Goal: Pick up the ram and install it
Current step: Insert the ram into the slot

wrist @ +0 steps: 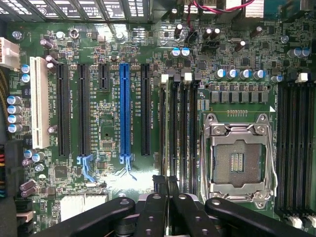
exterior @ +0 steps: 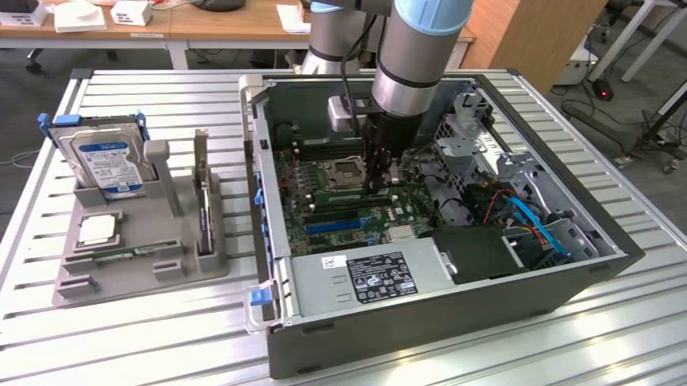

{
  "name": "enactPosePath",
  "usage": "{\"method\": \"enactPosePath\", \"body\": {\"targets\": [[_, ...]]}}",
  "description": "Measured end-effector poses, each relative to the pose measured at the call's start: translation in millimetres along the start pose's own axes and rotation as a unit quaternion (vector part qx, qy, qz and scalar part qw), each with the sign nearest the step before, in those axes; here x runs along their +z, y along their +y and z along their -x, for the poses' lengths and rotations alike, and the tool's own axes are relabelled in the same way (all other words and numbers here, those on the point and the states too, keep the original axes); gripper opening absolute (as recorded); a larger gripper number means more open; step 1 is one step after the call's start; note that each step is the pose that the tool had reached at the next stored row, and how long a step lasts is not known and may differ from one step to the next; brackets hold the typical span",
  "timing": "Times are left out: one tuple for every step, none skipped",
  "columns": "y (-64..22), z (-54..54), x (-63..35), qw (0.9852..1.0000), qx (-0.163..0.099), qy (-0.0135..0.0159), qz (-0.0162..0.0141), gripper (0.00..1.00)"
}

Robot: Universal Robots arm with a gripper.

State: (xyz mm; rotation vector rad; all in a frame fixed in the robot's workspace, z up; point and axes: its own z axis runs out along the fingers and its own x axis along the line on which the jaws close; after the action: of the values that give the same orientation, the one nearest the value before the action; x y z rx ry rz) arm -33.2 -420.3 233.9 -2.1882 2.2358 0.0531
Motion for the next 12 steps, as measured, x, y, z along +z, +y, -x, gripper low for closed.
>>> {"method": "enactPosePath", "body": {"targets": [[0.1, 0.0, 0.1, 1.0000, 0.000, -0.0001, 0.0000, 0.11], [0.1, 0.0, 0.2, 1.0000, 0.000, -0.0001, 0.0000, 0.11], [0.1, 0.0, 0.4, 1.0000, 0.000, -0.0001, 0.0000, 0.11], [0.1, 0.0, 0.5, 1.0000, 0.000, -0.0001, 0.0000, 0.11], [0.1, 0.0, 0.5, 1.0000, 0.000, -0.0001, 0.0000, 0.11], [0.1, 0.0, 0.5, 1.0000, 0.000, -0.0001, 0.0000, 0.11], [0.1, 0.0, 0.5, 1.0000, 0.000, -0.0001, 0.0000, 0.11], [0.1, 0.0, 0.5, 1.0000, 0.000, -0.0001, 0.0000, 0.11], [0.1, 0.0, 0.5, 1.0000, 0.000, -0.0001, 0.0000, 0.11], [0.2, 0.0, 0.5, 1.0000, 0.000, -0.0001, 0.0000, 0.11], [0.4, 0.0, 0.5, 1.0000, 0.000, -0.0001, 0.0000, 0.11], [0.7, 0.0, 0.5, 1.0000, 0.000, -0.0001, 0.0000, 0.11]]}}
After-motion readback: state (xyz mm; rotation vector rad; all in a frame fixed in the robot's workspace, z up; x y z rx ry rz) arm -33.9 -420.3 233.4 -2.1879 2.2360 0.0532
